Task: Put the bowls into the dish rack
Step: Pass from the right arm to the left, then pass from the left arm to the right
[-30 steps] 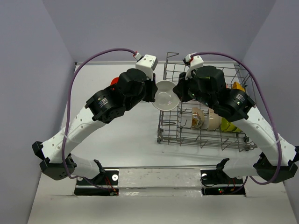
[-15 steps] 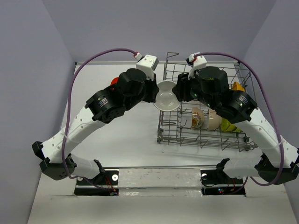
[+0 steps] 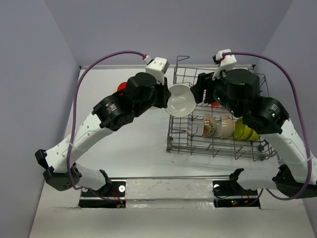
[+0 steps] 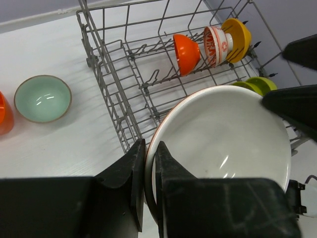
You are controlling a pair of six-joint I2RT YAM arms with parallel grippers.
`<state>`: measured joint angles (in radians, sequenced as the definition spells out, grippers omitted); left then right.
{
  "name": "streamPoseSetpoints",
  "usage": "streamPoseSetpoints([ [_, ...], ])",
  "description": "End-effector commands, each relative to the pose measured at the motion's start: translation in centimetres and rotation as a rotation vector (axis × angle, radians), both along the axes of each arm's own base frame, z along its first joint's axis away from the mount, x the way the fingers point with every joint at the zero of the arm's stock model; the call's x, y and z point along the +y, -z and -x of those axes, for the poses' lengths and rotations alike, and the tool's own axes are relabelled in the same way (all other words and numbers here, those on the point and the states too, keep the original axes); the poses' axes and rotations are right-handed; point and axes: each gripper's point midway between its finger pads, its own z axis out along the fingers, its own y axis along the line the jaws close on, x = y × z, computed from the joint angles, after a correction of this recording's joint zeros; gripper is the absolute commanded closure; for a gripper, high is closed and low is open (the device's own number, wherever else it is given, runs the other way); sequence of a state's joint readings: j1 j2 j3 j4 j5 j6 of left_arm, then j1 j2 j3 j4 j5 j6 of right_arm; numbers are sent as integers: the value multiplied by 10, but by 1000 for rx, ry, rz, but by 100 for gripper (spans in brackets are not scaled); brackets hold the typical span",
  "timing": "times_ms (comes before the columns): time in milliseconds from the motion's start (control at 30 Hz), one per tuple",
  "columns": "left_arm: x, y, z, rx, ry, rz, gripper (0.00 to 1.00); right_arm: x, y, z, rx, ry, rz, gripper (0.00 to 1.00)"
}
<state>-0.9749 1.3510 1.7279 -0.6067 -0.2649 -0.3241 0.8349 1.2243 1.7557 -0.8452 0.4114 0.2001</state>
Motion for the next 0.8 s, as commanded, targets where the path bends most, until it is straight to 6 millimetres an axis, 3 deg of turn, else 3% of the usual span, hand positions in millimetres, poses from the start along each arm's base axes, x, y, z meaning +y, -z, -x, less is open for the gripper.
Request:
streamPoseSetpoints([
  [0,-4,0,-10,-13,-19,-10,100,-25,-57,16,-124,10,-78,34],
  [233,-19,5,-33,-11,-38,-62,100,-28,-60,19,-134,1,-64,35],
  [300,-21,-6,-39,-22,-35,-51,100,-22,-59,23,-128,-41,-71,35],
  [333,-27,0,-45,-10,-30,-64,100,-15,-57,25,-121,-79,-71,35],
  [367,-28,-15,-48,-28,-28,-41,100,-12,-56,26,-117,-95,-70,36],
  [400,-35,-5,-54,-9,-18,-70,100,-7,-51,24,-106,-109,-62,36],
  [433,-39,-8,-55,-10,-9,-69,100,-4,-49,24,-101,-123,-56,36],
  [467,-41,-22,-56,-25,0,-49,100,2,-46,24,-96,-147,-50,36],
  [500,-51,-14,-62,-8,16,-67,100,5,-44,24,-94,-158,-48,36],
  [533,-54,-18,-64,-12,23,-64,100,7,-41,23,-89,-164,-39,36],
  [567,-53,-35,-63,-30,27,-39,100,9,-37,23,-80,-175,-30,37],
  [767,-71,-37,-75,-10,83,-1,100,23,-18,21,-62,-241,15,39],
])
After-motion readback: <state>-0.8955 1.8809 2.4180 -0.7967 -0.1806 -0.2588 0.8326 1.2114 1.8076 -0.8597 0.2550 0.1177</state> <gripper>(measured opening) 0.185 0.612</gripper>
